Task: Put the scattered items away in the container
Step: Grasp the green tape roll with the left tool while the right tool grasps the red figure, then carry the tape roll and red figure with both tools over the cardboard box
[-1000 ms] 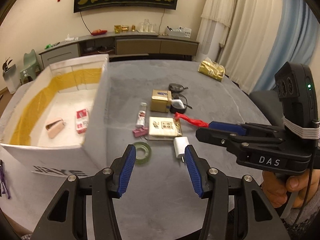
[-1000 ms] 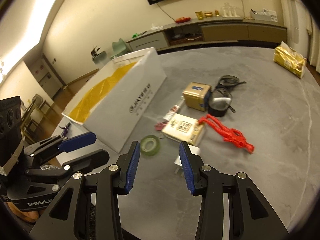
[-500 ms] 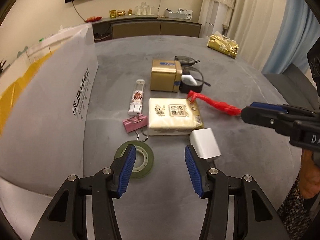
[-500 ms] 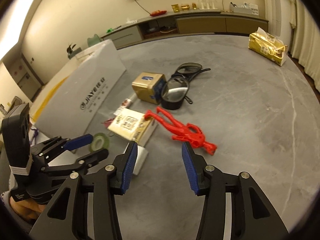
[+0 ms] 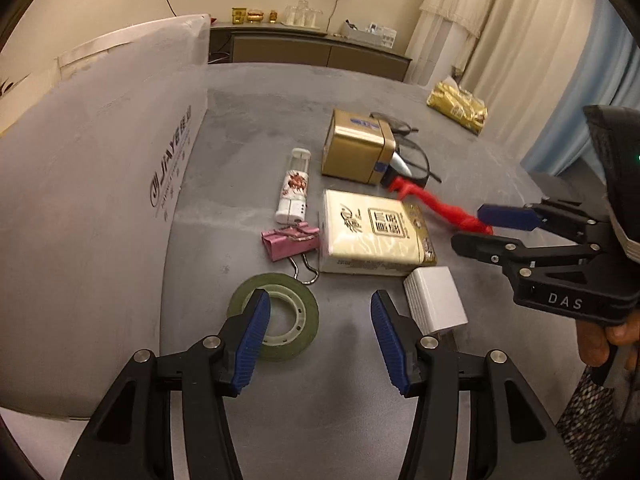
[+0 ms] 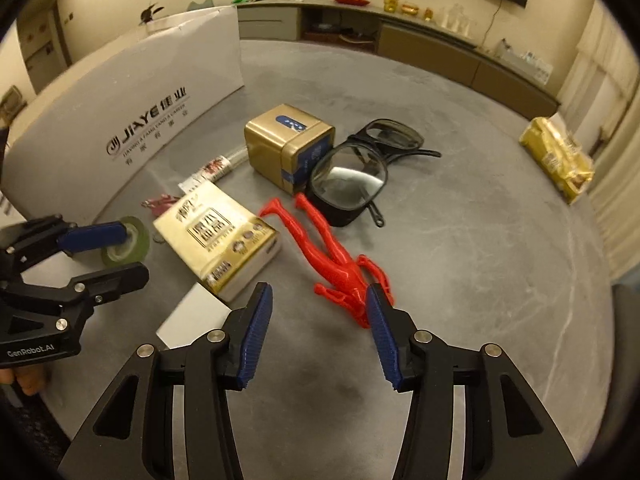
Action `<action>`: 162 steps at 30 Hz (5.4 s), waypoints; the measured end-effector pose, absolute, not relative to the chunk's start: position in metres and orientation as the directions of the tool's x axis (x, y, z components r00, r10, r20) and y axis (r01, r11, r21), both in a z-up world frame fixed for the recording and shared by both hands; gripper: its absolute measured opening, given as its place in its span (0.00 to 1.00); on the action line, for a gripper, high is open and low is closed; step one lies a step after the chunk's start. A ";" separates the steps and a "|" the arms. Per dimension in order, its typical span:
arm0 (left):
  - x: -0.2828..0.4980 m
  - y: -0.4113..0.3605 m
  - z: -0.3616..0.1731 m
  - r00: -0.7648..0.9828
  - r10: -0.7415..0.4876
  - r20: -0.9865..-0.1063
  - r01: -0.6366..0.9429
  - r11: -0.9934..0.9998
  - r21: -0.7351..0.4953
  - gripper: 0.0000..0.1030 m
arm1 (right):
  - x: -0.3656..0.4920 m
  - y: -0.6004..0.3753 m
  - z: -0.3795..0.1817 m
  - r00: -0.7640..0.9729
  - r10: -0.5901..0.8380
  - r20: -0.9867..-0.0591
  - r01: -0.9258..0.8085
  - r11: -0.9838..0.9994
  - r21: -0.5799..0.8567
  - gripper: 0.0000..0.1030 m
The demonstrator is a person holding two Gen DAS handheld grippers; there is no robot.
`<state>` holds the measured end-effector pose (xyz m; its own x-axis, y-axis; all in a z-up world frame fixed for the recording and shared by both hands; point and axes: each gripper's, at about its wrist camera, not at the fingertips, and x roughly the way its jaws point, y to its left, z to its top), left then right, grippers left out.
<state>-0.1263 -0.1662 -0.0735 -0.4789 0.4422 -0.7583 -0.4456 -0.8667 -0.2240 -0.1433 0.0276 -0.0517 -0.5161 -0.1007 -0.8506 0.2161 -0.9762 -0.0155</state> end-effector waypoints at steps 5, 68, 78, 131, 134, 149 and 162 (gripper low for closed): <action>-0.121 -0.164 -0.065 -0.535 0.422 -0.732 -0.463 -0.871 -0.164 0.60 | -0.142 0.045 -0.043 -0.541 -0.170 -0.824 0.195 -0.978 0.073 0.48; -0.086 -0.191 0.014 -0.664 0.452 -0.595 -0.481 -0.868 -0.122 0.47 | -0.088 0.029 -0.012 -0.567 -0.405 -0.717 0.168 -0.909 0.380 0.53; -0.086 -0.220 0.034 -0.704 0.449 -0.551 -0.429 -0.886 -0.175 0.47 | -0.063 0.007 0.009 -0.617 -0.380 -0.689 0.138 -0.914 0.381 0.53; -0.130 -0.350 0.063 -0.808 0.302 -0.506 -0.144 -0.934 -0.328 0.47 | -0.117 -0.159 0.107 -0.632 -0.429 -0.645 0.407 -0.892 0.194 0.53; -0.140 -0.354 0.064 -0.807 0.299 -0.509 -0.133 -0.932 -0.337 0.47 | -0.126 -0.161 0.108 -0.627 -0.431 -0.649 0.412 -0.890 0.194 0.53; -0.188 -0.372 0.059 -0.783 0.292 -0.549 -0.079 -0.923 -0.377 0.47 | -0.170 -0.177 0.106 -0.605 -0.429 -0.671 0.429 -0.885 0.179 0.53; -0.232 -0.387 0.085 -0.788 0.287 -0.544 -0.042 -0.908 -0.417 0.47 | -0.217 -0.179 0.107 -0.589 -0.410 -0.697 0.398 -0.897 0.191 0.53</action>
